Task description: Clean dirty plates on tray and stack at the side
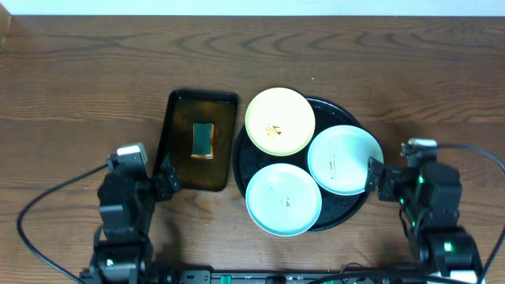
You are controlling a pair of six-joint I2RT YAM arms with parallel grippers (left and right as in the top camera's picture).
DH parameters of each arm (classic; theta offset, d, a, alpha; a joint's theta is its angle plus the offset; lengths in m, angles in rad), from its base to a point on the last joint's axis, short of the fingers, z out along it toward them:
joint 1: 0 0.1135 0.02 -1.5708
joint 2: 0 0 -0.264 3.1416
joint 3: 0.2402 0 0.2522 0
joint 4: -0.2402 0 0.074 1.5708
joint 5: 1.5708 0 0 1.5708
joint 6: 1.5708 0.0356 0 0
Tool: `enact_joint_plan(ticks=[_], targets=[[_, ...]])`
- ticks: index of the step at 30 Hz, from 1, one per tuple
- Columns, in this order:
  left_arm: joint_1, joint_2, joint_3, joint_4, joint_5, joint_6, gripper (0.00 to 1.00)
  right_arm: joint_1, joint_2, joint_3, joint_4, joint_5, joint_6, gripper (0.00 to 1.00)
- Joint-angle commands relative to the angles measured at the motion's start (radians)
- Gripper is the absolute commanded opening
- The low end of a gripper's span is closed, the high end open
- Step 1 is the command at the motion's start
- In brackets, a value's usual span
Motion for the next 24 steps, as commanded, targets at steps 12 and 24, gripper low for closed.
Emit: enact_joint_plan(ticks=[12, 24], targets=[[0.003, 0.33, 0.245, -0.189, 0.087, -0.01, 0.9, 0.006, 0.241, 0.13, 0.0, -0.09, -0.014, 0.99], [0.004, 0.326, 0.245, -0.157, 0.096, -0.01, 0.9, 0.006, 0.292, 0.13, 0.02, 0.039, 0.066, 0.99]])
